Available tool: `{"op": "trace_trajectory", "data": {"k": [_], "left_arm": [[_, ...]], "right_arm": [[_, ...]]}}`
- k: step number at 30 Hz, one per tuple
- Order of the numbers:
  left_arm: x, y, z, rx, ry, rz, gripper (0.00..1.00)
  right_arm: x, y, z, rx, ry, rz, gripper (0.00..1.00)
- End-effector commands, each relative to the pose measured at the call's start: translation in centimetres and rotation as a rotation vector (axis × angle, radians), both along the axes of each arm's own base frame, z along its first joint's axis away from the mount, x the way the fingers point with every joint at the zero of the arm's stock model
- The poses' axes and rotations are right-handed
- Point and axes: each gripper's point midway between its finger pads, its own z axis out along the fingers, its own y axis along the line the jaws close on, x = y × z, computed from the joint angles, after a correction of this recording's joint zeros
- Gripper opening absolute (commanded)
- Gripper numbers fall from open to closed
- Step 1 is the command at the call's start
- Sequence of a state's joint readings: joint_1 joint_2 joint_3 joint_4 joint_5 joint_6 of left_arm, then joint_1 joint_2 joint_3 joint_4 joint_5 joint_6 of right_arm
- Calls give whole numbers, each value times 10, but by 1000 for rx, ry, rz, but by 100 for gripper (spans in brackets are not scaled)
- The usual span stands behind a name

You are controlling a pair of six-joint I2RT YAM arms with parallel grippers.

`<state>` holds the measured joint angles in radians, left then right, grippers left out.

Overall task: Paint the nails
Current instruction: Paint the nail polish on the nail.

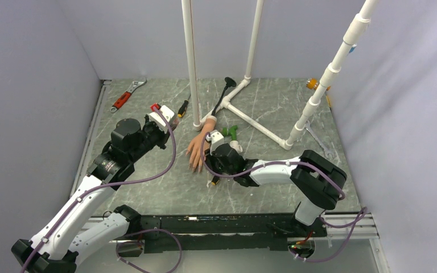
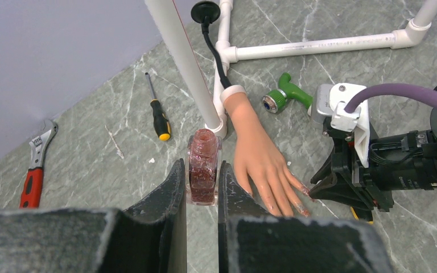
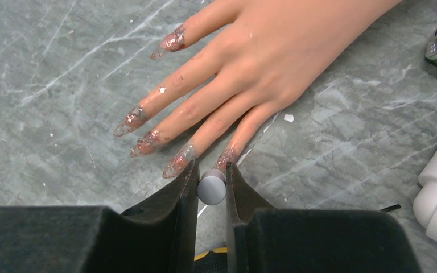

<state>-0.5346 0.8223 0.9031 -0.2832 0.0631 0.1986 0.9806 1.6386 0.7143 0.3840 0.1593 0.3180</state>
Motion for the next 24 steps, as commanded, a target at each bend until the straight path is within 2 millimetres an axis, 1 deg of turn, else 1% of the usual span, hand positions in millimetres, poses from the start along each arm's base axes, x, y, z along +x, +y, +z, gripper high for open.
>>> {"op": "trace_trajectory", "data": {"k": [1,7,16,24], "left_arm": [[1,-2,15,-13,-41,-9,0],[2,-2,14,-11,-37,-7,0],[3,-1,13,-8,-35,-5,0],[3,-1,12,-6,-33,-2,0]], "right_arm": [[18,10,23,43,-51,-31,0],[24,12,21,32,-55,-39,0],[32,8,22,15,-61,-70,0],[31,2,20,1,-57,-79,0]]}}
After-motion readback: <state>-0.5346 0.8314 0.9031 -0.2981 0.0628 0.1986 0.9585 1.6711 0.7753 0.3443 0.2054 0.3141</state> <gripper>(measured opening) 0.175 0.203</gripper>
